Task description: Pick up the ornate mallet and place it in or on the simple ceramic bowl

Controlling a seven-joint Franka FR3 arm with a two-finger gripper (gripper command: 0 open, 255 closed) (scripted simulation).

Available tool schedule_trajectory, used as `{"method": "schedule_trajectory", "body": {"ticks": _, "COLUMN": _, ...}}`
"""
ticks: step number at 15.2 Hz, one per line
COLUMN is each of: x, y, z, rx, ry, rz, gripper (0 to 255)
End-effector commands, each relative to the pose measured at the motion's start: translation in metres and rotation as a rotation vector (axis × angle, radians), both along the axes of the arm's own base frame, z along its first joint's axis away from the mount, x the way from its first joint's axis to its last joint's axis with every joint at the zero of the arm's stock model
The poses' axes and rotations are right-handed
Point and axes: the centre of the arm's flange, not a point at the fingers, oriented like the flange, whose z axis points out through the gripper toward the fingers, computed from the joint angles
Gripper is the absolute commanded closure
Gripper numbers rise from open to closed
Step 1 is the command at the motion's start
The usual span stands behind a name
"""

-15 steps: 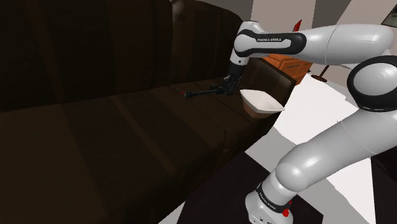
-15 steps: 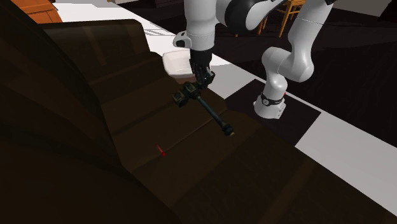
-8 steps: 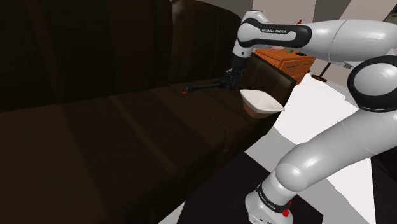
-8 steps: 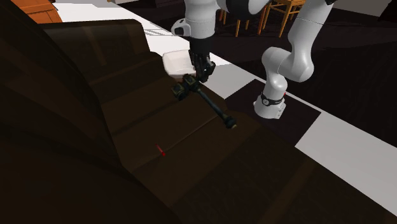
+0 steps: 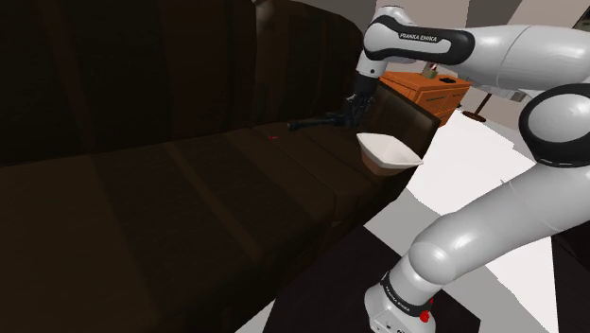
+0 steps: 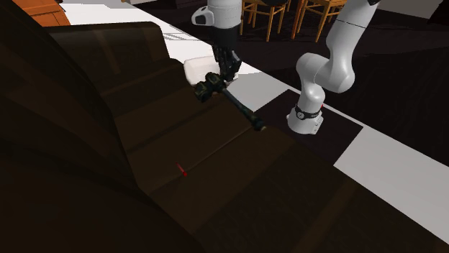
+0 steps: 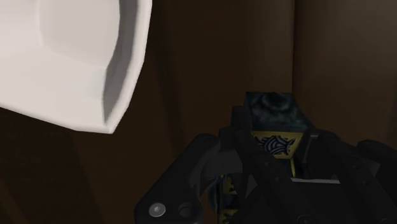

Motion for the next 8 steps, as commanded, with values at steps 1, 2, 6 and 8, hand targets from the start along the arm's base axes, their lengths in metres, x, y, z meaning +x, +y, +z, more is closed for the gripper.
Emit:
{"method": "schedule_trajectory", "body": {"ticks": 1, "x": -0.012, "y": -0.023, "z": -0.001, "rx": 0.0, "ry": 0.0, "rz": 0.001, "gripper": 255}}
{"method": "schedule_trajectory", "body": {"ticks": 2, "x": -0.019, "y": -0.034, "z": -0.001, "rx": 0.0, "ry": 0.0, "rz": 0.001, "gripper": 255}}
{"method": "schedule_trajectory", "body": {"ticks": 6, "x": -0.044, "y": -0.08, "z": 0.0, "rx": 0.0, "ry": 0.0, "rz": 0.001, "gripper": 255}}
{"method": "schedule_trajectory", "body": {"ticks": 8, "x": -0.057, "y": -0.103, "z": 0.0, "rx": 0.0, "ry": 0.0, "rz": 0.001, "gripper": 255}}
